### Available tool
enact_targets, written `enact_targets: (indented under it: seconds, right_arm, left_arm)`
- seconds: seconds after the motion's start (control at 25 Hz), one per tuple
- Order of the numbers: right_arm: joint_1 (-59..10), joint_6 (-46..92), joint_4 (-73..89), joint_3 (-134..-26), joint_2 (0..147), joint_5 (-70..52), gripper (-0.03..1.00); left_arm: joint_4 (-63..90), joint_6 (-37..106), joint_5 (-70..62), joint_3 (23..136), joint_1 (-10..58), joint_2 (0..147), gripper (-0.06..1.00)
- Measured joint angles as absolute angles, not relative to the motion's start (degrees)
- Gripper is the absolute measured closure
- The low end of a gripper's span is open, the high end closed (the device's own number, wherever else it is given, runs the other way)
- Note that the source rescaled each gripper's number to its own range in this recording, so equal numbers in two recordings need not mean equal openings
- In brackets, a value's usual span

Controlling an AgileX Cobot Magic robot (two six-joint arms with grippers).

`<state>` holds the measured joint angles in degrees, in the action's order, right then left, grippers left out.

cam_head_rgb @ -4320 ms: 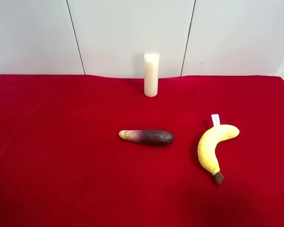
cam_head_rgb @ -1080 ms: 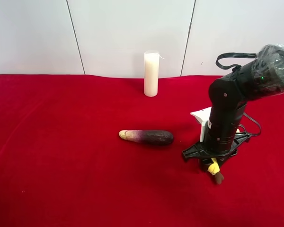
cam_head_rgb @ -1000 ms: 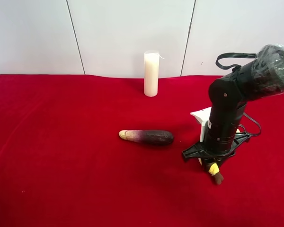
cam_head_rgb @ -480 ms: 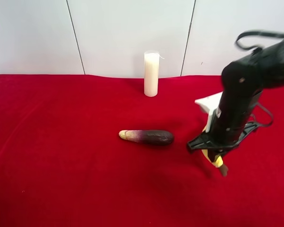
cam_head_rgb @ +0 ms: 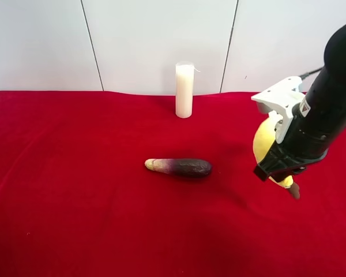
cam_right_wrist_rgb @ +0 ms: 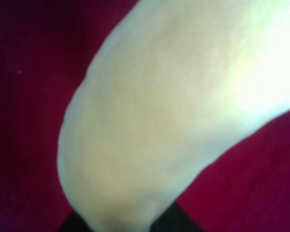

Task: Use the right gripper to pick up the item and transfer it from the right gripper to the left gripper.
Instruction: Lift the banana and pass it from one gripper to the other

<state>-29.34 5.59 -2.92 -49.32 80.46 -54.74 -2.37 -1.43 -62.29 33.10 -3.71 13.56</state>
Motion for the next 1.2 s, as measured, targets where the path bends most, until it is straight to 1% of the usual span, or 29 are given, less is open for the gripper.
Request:
enact_targets:
  seconds: [0.28,0.56,0.72,0.92,1.2]
  right_arm:
    - [-42.23,8.71,-6.45,-59.84,80.80,-55.60,0.96]
    - [-50.13,13.19,-7.48,-69.78,87.51,-56.65,0.96]
    - [-54.06,14.98,-7.48,-71.11,91.48,-55.23,0.97]
    - [-58.61,16.32,-7.48,-71.17,92.99,-50.80,0.97]
    - [-60.06,18.57,-7.34,-71.17,93.35,-45.64,0.97]
  left_arm:
    - [3.43,-1.19,-63.43,40.08,2.08,23.67,-0.06]
    - [9.75,0.38,-63.68,46.50,9.94,36.54,-0.06]
    - [13.61,2.94,-63.49,50.83,13.01,44.04,-0.06]
    - [15.84,5.09,-62.18,54.62,15.02,51.82,-0.06]
    - [19.85,7.95,-60.03,55.13,15.30,58.69,-0.06]
